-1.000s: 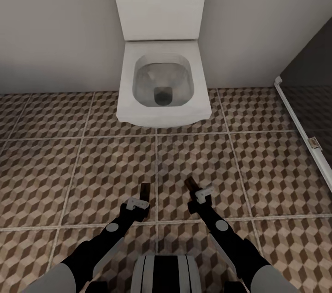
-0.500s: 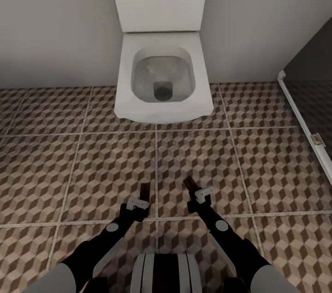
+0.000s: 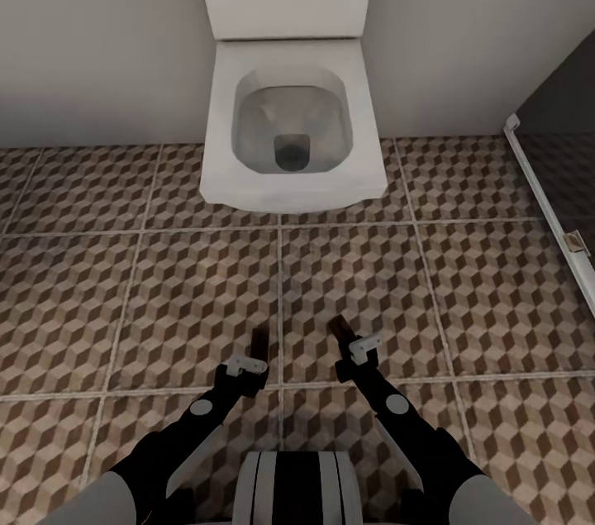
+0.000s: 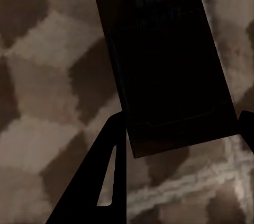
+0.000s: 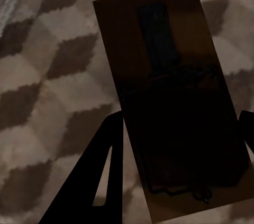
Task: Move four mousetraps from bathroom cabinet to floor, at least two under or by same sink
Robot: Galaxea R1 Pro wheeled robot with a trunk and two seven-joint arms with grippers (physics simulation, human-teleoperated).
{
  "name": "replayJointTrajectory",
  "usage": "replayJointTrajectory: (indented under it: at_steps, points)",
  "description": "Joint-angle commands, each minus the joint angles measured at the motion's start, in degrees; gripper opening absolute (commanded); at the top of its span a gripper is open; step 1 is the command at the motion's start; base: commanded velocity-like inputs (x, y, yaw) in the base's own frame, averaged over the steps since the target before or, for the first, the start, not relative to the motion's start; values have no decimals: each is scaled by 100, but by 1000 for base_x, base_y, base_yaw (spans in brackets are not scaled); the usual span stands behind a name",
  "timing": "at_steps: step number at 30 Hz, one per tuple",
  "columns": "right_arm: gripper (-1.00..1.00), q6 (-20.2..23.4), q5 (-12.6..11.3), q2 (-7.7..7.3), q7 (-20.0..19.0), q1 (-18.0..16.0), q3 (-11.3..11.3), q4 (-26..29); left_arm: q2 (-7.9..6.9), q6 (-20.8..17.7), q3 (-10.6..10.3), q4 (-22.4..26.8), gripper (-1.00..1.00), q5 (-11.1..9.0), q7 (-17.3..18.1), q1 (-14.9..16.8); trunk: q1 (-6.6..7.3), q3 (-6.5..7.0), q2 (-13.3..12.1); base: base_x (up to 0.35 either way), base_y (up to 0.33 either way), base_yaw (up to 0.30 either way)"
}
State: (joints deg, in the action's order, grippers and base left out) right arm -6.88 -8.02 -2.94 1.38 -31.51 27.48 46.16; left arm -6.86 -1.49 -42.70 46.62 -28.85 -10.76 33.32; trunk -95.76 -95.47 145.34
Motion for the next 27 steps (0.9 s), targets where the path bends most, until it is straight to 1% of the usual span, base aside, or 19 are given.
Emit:
replayJointTrajectory:
  at_steps: [1, 17, 27]
  points:
    - [-100, -24, -68, -6, 20, -5, 30, -2, -8, -18, -36, 14, -100, -33, -57, 6, 1, -3, 1, 0, 0, 0]
    - [-100, -7, -59, 1, 29, -5, 36, -10, 15, -18, -36, 15, -100, -33, -51, 6, -40, -357, 23, 0, 0, 0]
    - [-100, -6, -59, 4, 29, -5, 36, -11, 32, -18, -38, 15, -100, -34, -49, 4, -40, -357, 23, 0, 0, 0]
